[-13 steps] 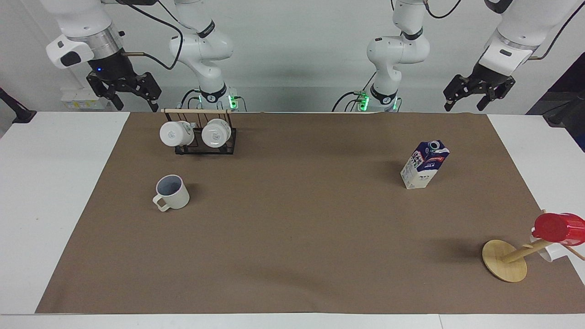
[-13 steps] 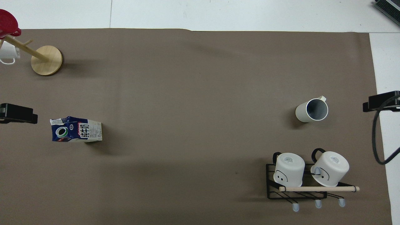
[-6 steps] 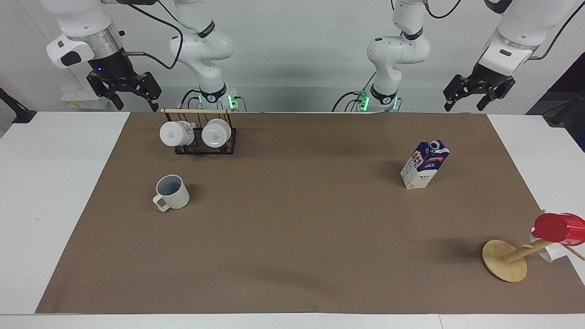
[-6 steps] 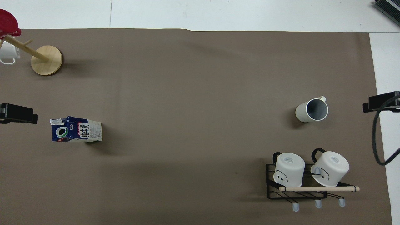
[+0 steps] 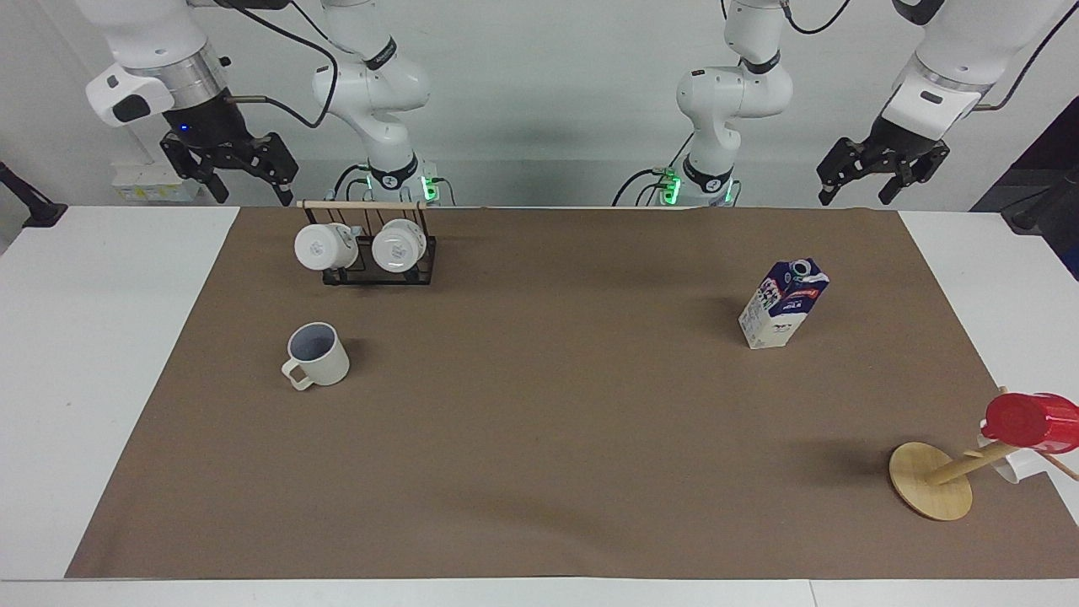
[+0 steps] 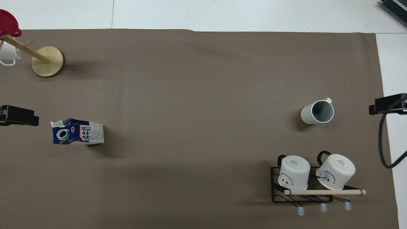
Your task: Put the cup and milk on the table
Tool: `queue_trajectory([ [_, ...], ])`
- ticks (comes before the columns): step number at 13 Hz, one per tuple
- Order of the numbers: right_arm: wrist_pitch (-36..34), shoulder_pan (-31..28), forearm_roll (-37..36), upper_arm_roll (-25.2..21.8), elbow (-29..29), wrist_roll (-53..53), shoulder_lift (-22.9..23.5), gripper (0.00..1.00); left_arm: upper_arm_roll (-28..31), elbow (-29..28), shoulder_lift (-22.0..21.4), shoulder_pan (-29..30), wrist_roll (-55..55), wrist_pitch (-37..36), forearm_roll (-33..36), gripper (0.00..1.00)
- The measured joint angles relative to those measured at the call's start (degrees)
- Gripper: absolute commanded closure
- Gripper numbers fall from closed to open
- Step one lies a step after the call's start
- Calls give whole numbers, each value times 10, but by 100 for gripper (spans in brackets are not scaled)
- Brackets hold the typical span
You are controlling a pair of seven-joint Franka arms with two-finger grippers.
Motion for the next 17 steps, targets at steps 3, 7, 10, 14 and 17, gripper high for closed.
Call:
queue_trajectory([
  [3,6,0,0,0,-9,0,-3,0,0,0,0,0,0,0,0,0],
  [7,20,1,0,0,-25,0,-9,0,0,0,0,0,0,0,0,0],
  [10,22,3,0,0,-31,7,-10,0,0,0,0,0,0,0,0,0],
  [14,71,11,0,3,-68,15,-11,0,0,0,0,0,0,0,0,0],
  [17,130,14,0,4,-122,16,-10,0,0,-1,0,0,0,0,0,0],
])
